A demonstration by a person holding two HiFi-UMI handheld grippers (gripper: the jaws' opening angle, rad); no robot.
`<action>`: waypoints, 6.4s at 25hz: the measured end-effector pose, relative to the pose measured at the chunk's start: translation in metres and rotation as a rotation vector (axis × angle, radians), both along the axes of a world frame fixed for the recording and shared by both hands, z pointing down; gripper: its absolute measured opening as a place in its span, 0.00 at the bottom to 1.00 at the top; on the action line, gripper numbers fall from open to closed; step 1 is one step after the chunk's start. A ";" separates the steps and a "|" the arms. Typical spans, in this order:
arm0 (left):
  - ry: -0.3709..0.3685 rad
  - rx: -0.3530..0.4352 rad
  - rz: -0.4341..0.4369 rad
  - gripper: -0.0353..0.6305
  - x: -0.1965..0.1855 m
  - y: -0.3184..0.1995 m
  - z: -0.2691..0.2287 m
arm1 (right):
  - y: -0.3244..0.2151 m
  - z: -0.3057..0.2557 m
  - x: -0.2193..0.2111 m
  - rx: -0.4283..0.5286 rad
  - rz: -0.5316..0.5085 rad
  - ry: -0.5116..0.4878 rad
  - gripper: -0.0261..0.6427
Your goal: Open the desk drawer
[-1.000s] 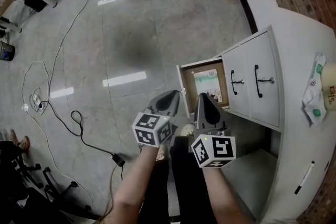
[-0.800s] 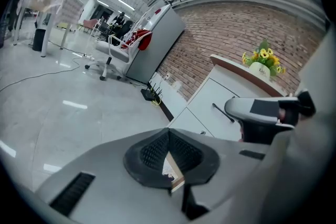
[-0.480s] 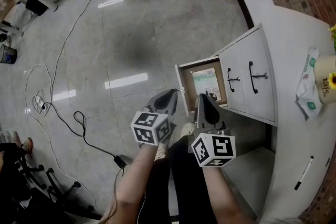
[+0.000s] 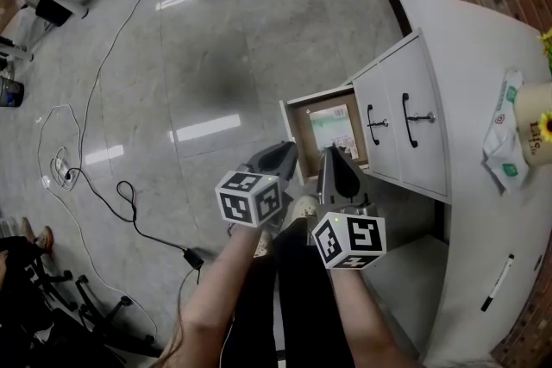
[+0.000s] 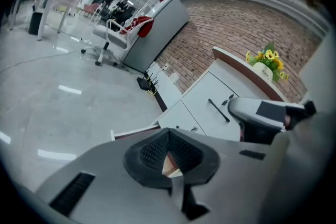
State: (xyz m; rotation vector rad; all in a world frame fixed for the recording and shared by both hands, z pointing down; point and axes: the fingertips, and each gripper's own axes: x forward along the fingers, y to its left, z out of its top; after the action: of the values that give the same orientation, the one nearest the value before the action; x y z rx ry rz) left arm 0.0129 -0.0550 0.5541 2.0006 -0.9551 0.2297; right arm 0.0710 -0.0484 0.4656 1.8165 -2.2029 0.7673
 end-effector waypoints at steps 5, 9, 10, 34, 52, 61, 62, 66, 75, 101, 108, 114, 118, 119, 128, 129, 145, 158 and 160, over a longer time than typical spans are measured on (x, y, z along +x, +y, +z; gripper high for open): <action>0.098 -0.110 0.013 0.07 0.035 0.001 0.018 | -0.002 0.006 0.024 -0.004 0.037 0.010 0.06; 0.129 -0.137 0.039 0.07 0.072 -0.007 0.033 | -0.002 0.012 0.052 0.002 0.070 0.029 0.06; 0.133 -0.139 0.049 0.07 0.081 -0.009 0.037 | -0.003 0.014 0.059 0.004 0.079 0.037 0.06; 0.307 -0.291 0.200 0.25 0.207 -0.032 0.121 | 0.002 0.071 0.128 0.006 0.151 0.158 0.06; 0.475 -0.385 0.172 0.11 0.244 -0.037 0.134 | 0.005 0.088 0.140 -0.019 0.151 0.165 0.06; 0.463 -0.390 0.150 0.09 0.242 -0.035 0.133 | 0.001 0.087 0.135 -0.026 0.137 0.170 0.06; 0.459 -0.394 0.154 0.09 0.242 -0.035 0.133 | 0.001 0.087 0.135 -0.028 0.134 0.176 0.06; 0.440 -0.400 0.170 0.09 0.242 -0.035 0.133 | -0.002 0.087 0.132 -0.034 0.132 0.175 0.06; 0.414 -0.404 0.189 0.09 0.226 -0.028 0.132 | -0.007 0.079 0.127 -0.029 0.129 0.165 0.06; 0.315 -0.406 0.159 0.09 0.109 -0.008 0.132 | -0.010 0.069 0.069 -0.030 0.097 0.110 0.06; 0.292 -0.414 0.136 0.09 0.079 -0.001 0.132 | -0.010 0.068 0.050 -0.039 0.069 0.097 0.06; 0.272 -0.427 0.099 0.09 0.049 0.007 0.132 | -0.007 0.068 0.045 -0.047 0.081 0.080 0.06; 0.247 -0.433 0.080 0.09 0.029 0.011 0.134 | -0.007 0.068 0.038 -0.053 0.081 0.057 0.06; 0.240 -0.434 0.078 0.09 0.024 0.011 0.135 | -0.007 0.068 0.036 -0.053 0.079 0.055 0.06; 0.180 -0.469 0.051 0.09 -0.002 0.023 0.164 | -0.010 0.076 0.019 -0.063 0.042 0.048 0.06; 0.178 -0.468 0.052 0.09 -0.003 0.022 0.167 | -0.010 0.078 0.018 -0.064 0.039 0.048 0.06; 0.108 -0.428 0.075 0.09 0.000 0.010 0.206 | -0.001 0.110 0.026 -0.093 0.034 0.075 0.06; -0.120 -0.323 0.070 0.09 -0.022 0.016 0.193 | 0.000 0.096 0.021 -0.089 0.036 0.061 0.06; -0.148 -0.321 0.047 0.09 -0.035 0.017 0.187 | 0.000 0.091 0.020 -0.088 0.037 0.056 0.06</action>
State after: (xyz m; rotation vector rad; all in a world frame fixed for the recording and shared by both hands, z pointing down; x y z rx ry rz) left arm -0.0223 -0.0375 0.7416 1.7290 -0.9000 0.5295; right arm 0.0914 -0.0483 0.5569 1.8185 -2.0724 0.7972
